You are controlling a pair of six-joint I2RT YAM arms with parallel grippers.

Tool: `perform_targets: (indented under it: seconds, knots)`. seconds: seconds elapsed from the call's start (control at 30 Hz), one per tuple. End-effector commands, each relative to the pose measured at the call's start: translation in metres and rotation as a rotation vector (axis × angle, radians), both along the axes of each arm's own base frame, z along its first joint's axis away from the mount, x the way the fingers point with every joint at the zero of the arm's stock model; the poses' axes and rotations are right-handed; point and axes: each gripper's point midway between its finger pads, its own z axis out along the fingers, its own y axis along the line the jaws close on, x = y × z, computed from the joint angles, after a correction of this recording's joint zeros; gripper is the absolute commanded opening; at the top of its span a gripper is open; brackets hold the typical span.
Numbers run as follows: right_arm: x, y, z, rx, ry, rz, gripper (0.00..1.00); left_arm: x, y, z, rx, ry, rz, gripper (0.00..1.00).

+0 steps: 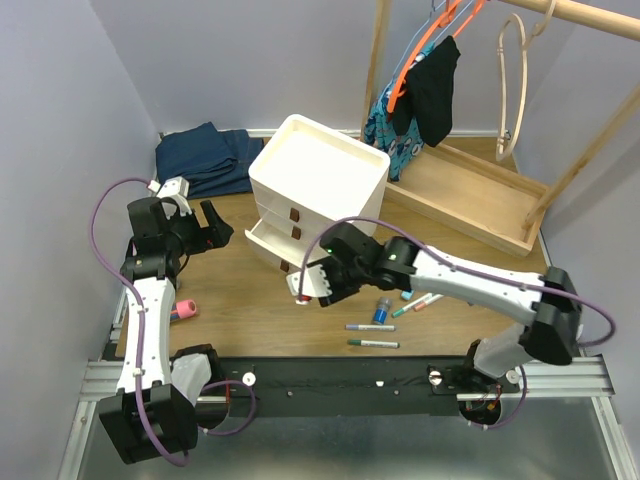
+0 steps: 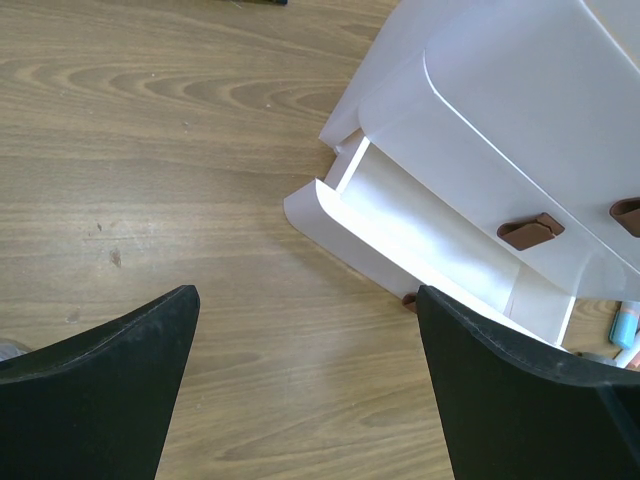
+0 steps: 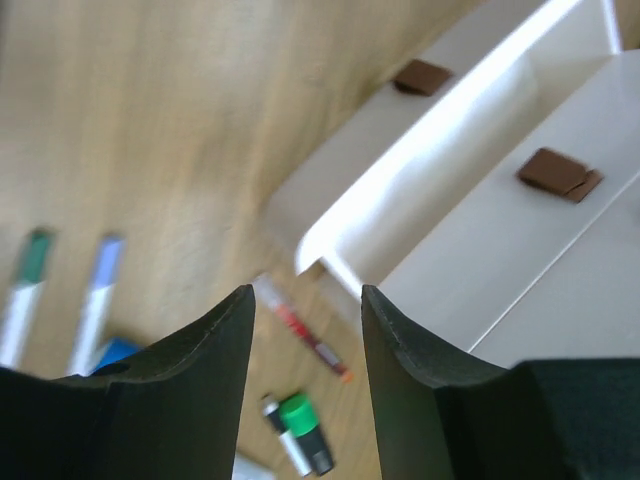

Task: Sort the stationery into containers
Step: Pick up the stationery from the center of the board.

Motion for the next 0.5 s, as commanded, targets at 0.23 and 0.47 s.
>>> perform_targets:
  seconds: [0.23,0.47]
  knots:
    - [-0.095,-0.137,-0.046,-0.361,0.239,0.241,0.55,0.002,-0.005,0.006,-0.012,-0.028,-0.018,0.99]
    - [-0.086,-0.137,-0.077,-0.402,0.189,0.291,0.55,0.001,-0.004,0.004,-0.011,-0.02,-0.014,0.99]
